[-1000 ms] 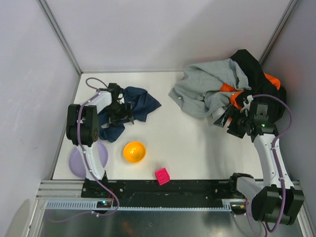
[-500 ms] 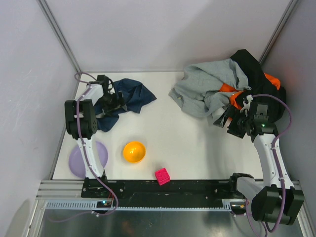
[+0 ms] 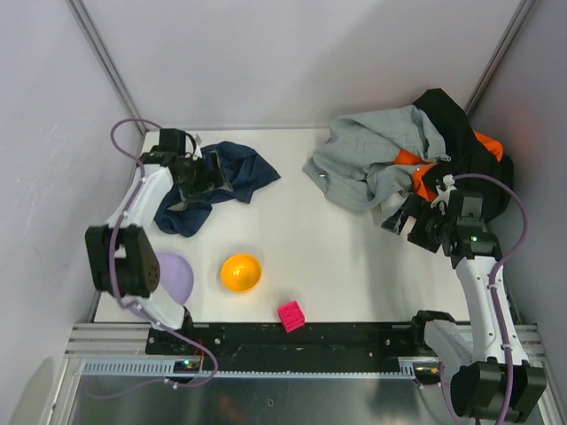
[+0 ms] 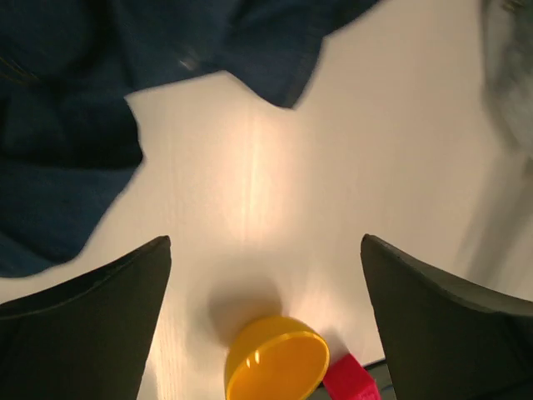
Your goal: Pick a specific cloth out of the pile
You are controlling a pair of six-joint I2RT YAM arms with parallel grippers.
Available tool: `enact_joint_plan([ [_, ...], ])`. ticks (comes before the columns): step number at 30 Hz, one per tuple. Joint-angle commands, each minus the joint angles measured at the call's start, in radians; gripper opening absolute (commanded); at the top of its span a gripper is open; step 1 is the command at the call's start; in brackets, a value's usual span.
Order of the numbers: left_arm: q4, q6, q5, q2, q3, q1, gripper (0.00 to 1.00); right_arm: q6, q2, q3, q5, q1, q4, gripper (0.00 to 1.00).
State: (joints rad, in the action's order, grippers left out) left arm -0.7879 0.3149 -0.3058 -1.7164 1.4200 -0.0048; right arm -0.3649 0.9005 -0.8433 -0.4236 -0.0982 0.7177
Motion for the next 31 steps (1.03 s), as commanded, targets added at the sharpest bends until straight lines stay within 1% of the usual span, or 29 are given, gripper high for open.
enact_joint_plan([
  [1,0.008,0.008,-0.025,0.207,-0.105,-0.058,1.0,-0.006,-0.048,0.022,0.021,0.022,0.029,0.99],
  [8,0.01,-0.004,0.065,0.515,-0.282,-0.117,1.0,-0.048,-0.131,0.059,0.077,0.086,0.047,0.99],
  [10,0.011,-0.008,0.082,0.608,-0.331,-0.123,1.0,-0.063,-0.152,0.071,0.094,0.126,0.043,0.99],
  [13,0.01,-0.011,0.078,0.721,-0.39,-0.125,1.0,-0.086,-0.18,0.074,0.129,0.177,0.042,0.99],
  [19,0.011,0.018,0.05,0.894,-0.448,-0.127,1.0,-0.129,-0.233,0.076,0.18,0.271,0.039,0.99],
  [23,0.012,0.026,0.028,0.956,-0.475,-0.126,1.0,-0.149,-0.26,0.075,0.207,0.304,0.061,0.99],
  [26,0.012,0.031,0.019,0.973,-0.48,-0.125,1.0,-0.157,-0.277,0.076,0.232,0.326,0.076,0.99],
  [29,0.022,0.014,-0.021,0.988,-0.476,-0.127,1.0,-0.163,-0.295,0.076,0.253,0.34,0.086,0.99],
  [31,0.031,0.014,-0.012,0.991,-0.466,-0.126,1.0,-0.163,-0.305,0.075,0.268,0.345,0.09,0.99],
])
